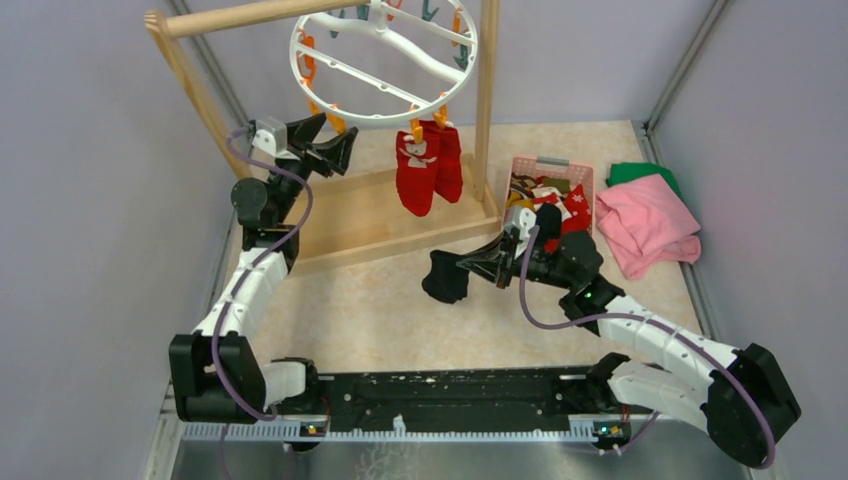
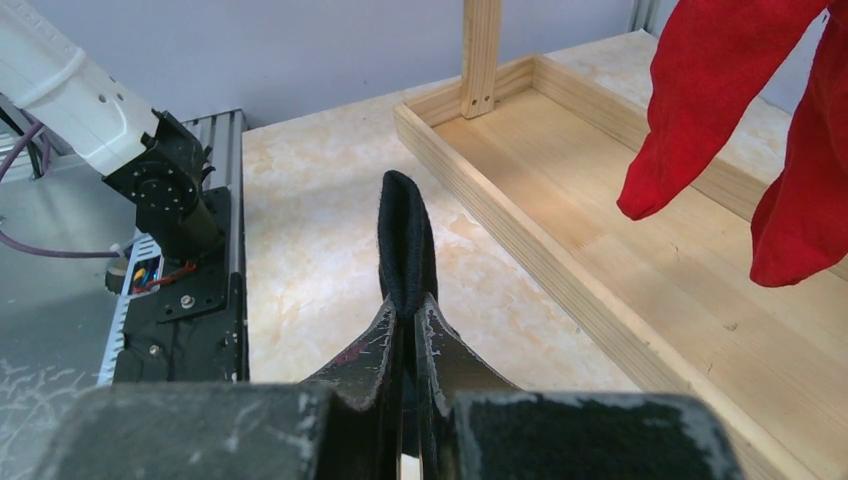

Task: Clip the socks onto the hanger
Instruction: Open the clamp at the hanger.

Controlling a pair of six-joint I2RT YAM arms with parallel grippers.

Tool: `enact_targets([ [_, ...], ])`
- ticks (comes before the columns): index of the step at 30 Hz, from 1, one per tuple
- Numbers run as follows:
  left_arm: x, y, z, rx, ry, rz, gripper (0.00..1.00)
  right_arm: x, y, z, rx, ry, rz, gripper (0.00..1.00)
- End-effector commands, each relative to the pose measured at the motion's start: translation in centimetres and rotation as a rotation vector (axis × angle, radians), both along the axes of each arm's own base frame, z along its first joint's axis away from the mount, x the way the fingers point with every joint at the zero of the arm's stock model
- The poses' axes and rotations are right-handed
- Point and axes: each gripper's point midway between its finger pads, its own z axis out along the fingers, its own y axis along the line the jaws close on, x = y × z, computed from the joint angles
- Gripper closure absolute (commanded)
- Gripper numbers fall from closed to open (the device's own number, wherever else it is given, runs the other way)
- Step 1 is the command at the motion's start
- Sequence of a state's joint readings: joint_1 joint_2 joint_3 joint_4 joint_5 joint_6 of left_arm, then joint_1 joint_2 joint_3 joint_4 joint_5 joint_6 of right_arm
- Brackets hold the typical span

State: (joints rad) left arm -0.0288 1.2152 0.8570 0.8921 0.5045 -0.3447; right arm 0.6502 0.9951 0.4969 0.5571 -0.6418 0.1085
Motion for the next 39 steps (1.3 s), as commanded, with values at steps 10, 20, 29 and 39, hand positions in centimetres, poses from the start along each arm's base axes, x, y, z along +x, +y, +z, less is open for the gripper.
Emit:
enact_targets([
  [10,-0.5,0.3,4.8,-0.052,-0.157,-0.007,0.23,-0.2,-0.4,1.5,0.038,-0.042,0.002,1.00],
  [20,-0.1,0.0,4.9,-0.072,-0.153,-0.035,0.28,-0.2,-0.5,1.6,0.039,-0.046,-0.001,1.00],
  [29,-0.1,0.3,5.3,-0.097,-0.157,-0.024,0.40,-0.2,-0.6,1.5,0.038,-0.044,-0.002,1.00],
  [39,-0.6,0.1,5.5,-0.109,-0.147,-0.045,0.80,-0.1,-0.6,1.3,0.034,-0.039,-0.004,1.00],
])
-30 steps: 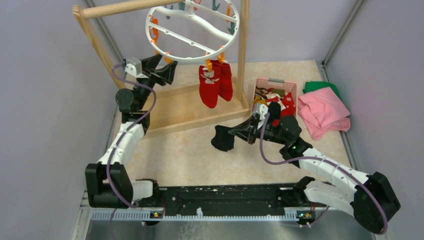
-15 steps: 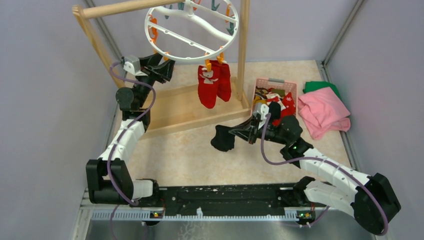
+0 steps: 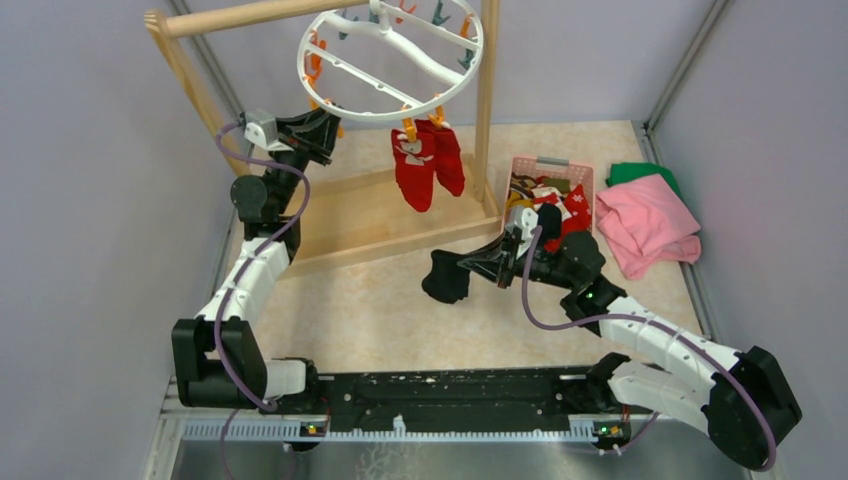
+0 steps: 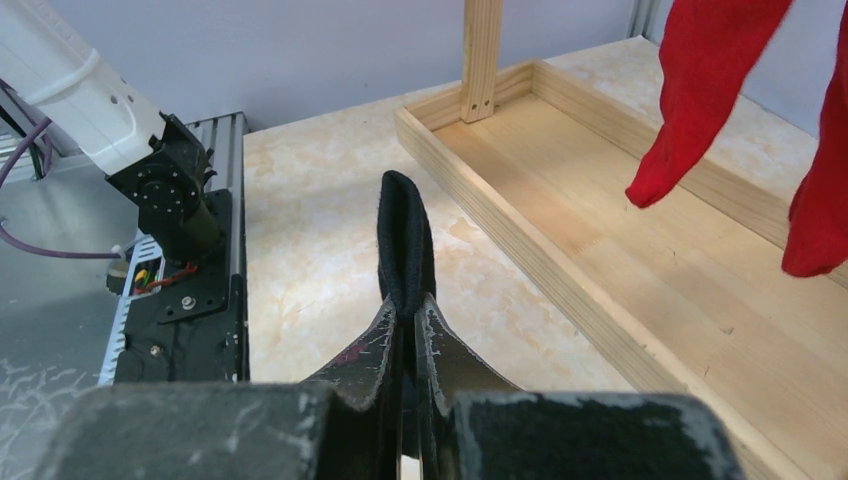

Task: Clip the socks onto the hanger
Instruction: Open the clamp at the hanger.

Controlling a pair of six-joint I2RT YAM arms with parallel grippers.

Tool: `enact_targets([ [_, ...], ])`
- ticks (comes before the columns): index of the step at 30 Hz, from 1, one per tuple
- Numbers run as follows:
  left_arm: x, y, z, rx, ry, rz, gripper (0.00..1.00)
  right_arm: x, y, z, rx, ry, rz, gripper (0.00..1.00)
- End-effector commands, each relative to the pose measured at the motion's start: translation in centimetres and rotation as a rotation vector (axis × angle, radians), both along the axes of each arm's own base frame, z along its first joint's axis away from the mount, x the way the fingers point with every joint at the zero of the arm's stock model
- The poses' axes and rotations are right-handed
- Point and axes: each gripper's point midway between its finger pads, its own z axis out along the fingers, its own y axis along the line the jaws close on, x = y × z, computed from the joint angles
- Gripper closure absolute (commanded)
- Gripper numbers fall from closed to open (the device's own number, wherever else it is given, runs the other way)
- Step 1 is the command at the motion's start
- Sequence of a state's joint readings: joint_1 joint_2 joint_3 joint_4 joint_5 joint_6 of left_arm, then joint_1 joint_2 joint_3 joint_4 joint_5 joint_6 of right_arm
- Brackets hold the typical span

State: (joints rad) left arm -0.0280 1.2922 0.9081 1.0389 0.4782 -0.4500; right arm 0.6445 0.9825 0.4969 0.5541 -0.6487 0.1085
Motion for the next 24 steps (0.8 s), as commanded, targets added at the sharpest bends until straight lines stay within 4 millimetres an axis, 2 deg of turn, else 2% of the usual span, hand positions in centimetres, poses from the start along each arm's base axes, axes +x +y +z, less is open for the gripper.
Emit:
enact_targets([
  [1,-1.4,-0.1,2.8,-0.020,-0.075,-0.020,0.82,0.0,-0.4,1.1,0.029,-0.032,-0.004,1.00],
  [6,-2.0,-0.4,2.9,-0.048,-0.053,-0.056,0.85,0.3,-0.2,1.2,0.021,-0.026,-0.010,1.00],
  [10,-2.2,-0.7,2.7,-0.065,-0.031,-0.068,0.87,1.2,0.5,2.2,0.010,-0.019,-0.017,1.00],
  [24,-2.9,-1.0,3.0,-0.091,-0.007,-0.067,0.92,3.4,7.2,9.0,0.068,-0.083,-0.037,1.00],
])
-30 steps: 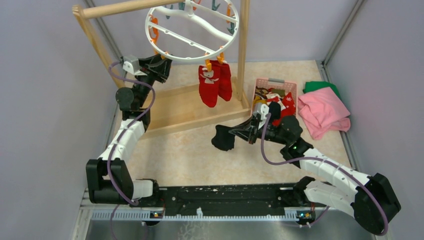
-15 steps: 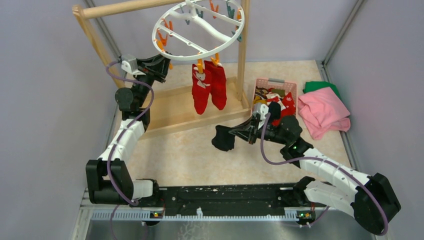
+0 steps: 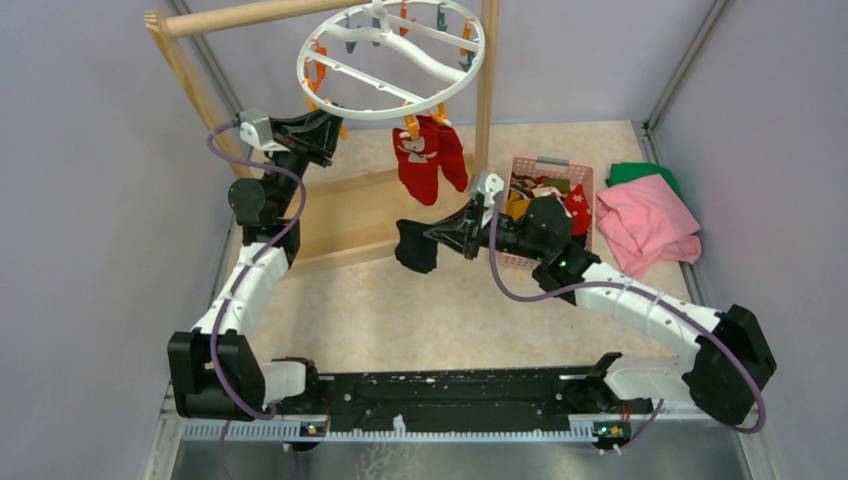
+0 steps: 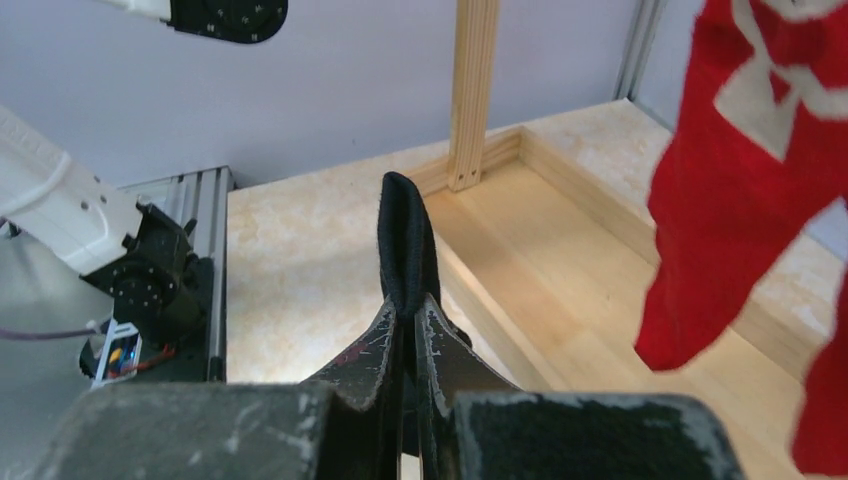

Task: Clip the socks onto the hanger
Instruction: Clamp the sock onto the hanger.

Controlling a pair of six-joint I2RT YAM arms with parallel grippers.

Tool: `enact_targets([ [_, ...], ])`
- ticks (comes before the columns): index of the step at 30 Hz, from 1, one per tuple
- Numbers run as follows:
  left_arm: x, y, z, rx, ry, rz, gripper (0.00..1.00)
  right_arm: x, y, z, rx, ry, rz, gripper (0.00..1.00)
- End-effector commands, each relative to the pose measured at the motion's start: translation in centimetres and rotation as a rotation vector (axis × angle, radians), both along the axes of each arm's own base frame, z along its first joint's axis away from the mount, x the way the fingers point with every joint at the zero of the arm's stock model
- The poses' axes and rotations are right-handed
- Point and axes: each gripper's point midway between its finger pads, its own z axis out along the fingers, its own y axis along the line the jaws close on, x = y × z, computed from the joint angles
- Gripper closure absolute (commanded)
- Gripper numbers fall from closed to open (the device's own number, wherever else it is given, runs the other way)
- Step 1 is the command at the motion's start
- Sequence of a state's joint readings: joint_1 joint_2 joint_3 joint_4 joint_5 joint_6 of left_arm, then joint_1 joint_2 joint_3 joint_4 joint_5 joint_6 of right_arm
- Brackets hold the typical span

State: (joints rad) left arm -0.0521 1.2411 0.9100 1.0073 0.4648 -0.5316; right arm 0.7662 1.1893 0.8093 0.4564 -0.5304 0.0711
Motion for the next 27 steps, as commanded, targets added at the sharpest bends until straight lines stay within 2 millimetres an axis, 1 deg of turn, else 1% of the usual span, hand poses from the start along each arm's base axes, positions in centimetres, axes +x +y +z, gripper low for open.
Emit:
enact_targets([
  [1,-1.2,-0.1,1.6,-0.030,-0.023,-0.006,0.92,1.3,2.1,3.7,0.075,-0.037,-0.048,1.00],
  [3,-1.2,-0.2,1.5,-0.035,-0.020,-0.008,0.93,2.5,3.1,3.7,0.075,-0.024,-0.077,1.00],
  [10,-1.2,-0.5,1.4,-0.045,-0.005,-0.020,0.94,6.0,5.5,5.9,0.062,-0.091,-0.152,1.00],
  [11,-1.2,-0.5,1.4,-0.047,-0.003,-0.021,0.94,6.6,5.7,6.5,0.067,-0.107,-0.170,1.00],
  [14,-0.9,-0.7,1.3,-0.053,0.014,-0.024,0.95,8.4,6.4,7.6,0.070,-0.158,-0.247,1.00],
  [18,-0.8,-0.9,1.2,-0.060,0.030,-0.023,0.96,9.7,7.5,9.1,0.111,-0.192,-0.325,1.00],
  [20,-0.7,-0.9,1.2,-0.064,0.040,-0.020,0.96,10.3,8.2,9.4,0.117,-0.205,-0.372,1.00],
  [22,-0.7,-0.9,1.2,-0.066,0.047,-0.016,0.96,10.9,8.7,9.2,0.120,-0.205,-0.430,1.00],
  [27,-0.8,-0.7,1.2,-0.080,0.065,0.001,0.98,12.3,8.7,9.5,0.146,-0.206,-0.556,1.00],
])
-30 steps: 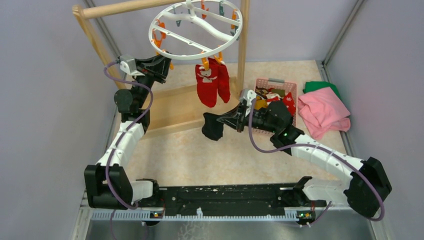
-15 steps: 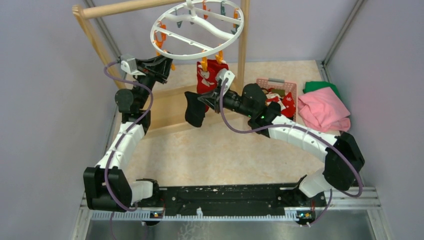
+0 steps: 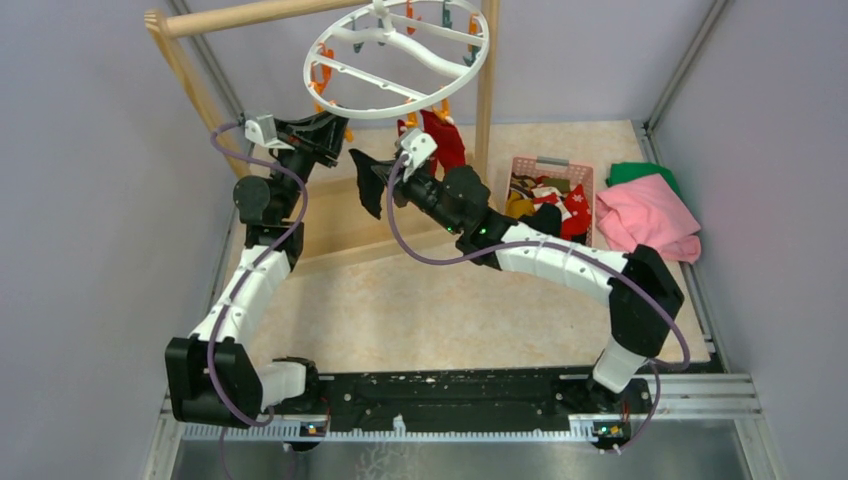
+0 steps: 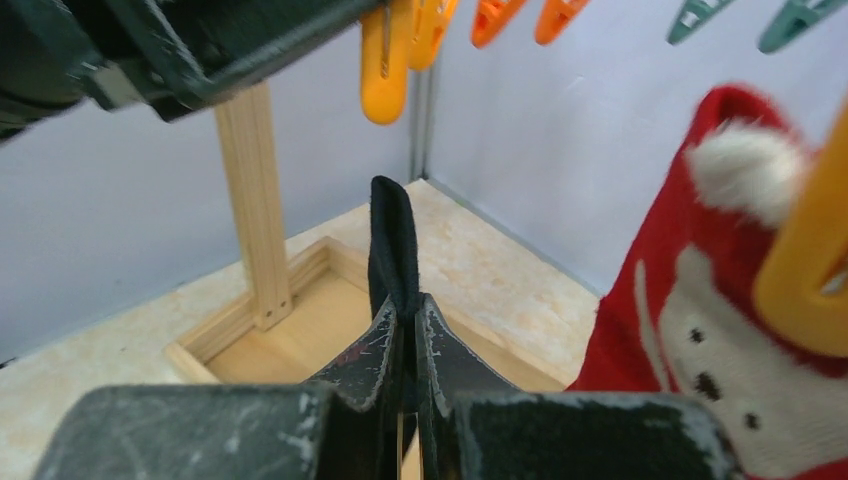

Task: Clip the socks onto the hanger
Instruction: Clamp the sock onto the hanger.

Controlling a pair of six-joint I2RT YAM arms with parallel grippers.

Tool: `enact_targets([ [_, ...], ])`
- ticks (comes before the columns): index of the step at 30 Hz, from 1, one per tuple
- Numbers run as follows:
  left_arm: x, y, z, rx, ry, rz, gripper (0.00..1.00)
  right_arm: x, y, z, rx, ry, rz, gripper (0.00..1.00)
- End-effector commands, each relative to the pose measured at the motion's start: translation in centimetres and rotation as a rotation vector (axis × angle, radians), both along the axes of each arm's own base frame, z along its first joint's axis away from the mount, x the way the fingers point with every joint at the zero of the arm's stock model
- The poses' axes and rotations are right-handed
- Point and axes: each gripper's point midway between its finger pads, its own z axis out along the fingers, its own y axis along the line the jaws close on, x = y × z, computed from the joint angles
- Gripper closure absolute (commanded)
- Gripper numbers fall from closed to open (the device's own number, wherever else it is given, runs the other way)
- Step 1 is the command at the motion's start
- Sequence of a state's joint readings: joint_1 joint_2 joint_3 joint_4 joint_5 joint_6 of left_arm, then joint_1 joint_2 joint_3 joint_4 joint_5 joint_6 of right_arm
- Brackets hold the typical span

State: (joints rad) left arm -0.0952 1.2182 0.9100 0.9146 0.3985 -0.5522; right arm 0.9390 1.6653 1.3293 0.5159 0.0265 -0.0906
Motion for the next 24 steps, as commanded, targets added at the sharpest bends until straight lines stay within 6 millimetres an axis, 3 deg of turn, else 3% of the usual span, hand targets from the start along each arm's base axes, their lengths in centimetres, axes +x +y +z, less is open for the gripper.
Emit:
enact_targets([
  [1,-1.0,0.0,1.9,-0.033,-0.014,0.007,0.98,1.8,-1.1,3.8,0.103,-0.066,-0.174,1.00],
  [10,-0.7,-0.2,1.6,-0.053,0.016,0.009,0.99,3.1,-1.1,4.9,0.169,-0.075,-0.259,1.00],
  [24,-0.2,-0.7,1.1,-0.073,0.054,0.017,0.99,2.3,0.8,6.0,0.193,-0.089,-0.189,1.00],
])
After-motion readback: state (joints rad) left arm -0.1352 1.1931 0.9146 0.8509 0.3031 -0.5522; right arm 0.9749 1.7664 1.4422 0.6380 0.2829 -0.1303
